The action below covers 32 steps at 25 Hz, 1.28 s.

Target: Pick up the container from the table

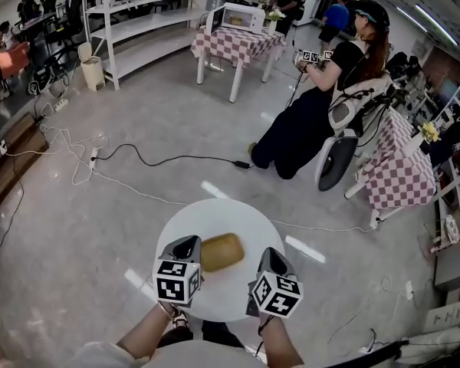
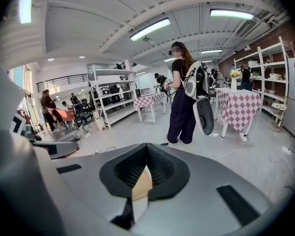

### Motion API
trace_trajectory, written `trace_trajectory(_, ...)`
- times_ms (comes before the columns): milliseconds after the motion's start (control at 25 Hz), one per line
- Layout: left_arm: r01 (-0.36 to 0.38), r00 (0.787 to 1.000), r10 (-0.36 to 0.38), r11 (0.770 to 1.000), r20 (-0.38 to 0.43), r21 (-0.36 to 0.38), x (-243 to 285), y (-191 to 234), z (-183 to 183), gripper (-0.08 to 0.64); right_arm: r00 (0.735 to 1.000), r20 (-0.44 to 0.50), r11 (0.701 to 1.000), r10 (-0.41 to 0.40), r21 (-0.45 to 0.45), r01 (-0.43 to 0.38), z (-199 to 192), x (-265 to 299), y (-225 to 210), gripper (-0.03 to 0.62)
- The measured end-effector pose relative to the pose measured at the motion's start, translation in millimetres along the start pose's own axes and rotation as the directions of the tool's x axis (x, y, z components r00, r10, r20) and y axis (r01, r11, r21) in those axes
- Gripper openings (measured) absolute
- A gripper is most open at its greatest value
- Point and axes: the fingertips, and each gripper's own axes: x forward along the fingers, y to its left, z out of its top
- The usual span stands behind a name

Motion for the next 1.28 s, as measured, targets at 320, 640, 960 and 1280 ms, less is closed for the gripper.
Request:
trace_trajectory(320,-0.032,0.997,0.029,0.999,-0.073,-0.03,5.5,10.1,-36.1,0.016,0.997,-0.079,1.0,0.005,0.007,-0.004,-31.7,14.1,-6.8,0.025)
trace_trajectory(640,-0.072,0.988,0.062,0.995,-0.143,-0.07,0.5,25.0,-71.1,0.016,0.987,-0.159,1.0,0.027,0.0,-0.028,-63.1,20.2,2.3,0.025)
trace_trajectory(960,-0.097,0.976,0.074,0.989,-0.203,-0.108,-0.8,30.9,-107.1,0.017,0.972,-0.23,0.998,0.05,-0.009,-0.054,-93.0,27.3,9.2,0.025)
trace_trajectory(1280,-0.113,0.97,0.082,0.985,-0.228,-0.127,-0.7,36.5,-127.2,0.016,0.961,-0.267,0.997,0.07,-0.014,-0.076,-111.5,33.7,17.3,0.025)
